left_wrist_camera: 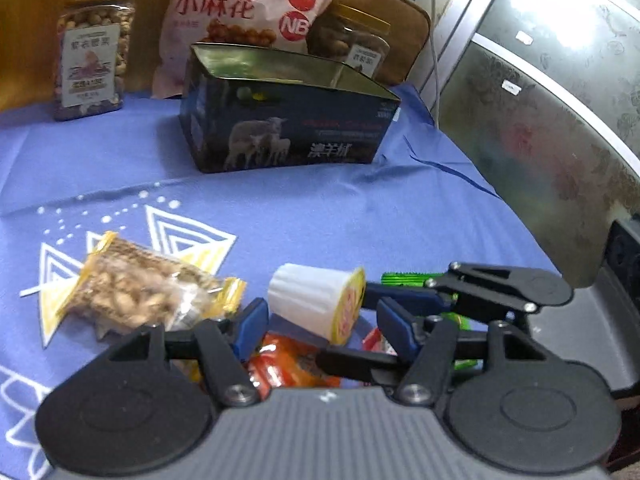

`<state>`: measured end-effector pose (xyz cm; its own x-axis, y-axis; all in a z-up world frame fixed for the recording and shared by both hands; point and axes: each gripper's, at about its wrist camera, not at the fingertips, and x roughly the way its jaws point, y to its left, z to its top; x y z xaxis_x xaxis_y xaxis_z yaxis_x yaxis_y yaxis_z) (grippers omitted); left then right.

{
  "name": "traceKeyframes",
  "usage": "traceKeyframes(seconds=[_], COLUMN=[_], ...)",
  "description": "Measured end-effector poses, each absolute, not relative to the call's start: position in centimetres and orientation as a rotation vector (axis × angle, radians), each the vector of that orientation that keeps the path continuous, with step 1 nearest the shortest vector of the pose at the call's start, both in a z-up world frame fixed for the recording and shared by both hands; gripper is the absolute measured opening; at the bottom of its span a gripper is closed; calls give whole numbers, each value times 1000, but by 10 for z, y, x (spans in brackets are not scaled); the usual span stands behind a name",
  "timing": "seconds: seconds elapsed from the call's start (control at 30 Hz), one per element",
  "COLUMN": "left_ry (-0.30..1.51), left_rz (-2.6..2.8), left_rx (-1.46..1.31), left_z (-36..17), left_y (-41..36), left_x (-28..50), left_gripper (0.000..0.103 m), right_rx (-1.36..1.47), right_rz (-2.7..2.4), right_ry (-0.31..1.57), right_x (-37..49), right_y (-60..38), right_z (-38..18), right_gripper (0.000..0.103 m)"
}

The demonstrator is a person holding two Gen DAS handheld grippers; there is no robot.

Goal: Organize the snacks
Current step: 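Grasp the white yogurt cup with the left gripper, then carry the yogurt cup into the tin box and release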

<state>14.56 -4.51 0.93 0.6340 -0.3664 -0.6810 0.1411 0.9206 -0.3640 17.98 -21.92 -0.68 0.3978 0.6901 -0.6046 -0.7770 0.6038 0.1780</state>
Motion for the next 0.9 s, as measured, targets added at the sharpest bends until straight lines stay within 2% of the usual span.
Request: traceKeyframes(seconds=[0.33,0.67,0.9], left_ry=[855,861,801], left_rz=[-317,-310,-308], left_rx=[-261,-269,-275], left_z=[7,8,36], left_y=[-71,-75,-68], left_x=[174,183,190], left_gripper=[52,51,51], right_rx=[-113,-88,-60], right_rz=[840,823,835], right_ry=[675,658,568], right_x=[187,189,195], right_y=[-241,-245,-246], right_z=[-8,-10,6], right_gripper=[52,50,50])
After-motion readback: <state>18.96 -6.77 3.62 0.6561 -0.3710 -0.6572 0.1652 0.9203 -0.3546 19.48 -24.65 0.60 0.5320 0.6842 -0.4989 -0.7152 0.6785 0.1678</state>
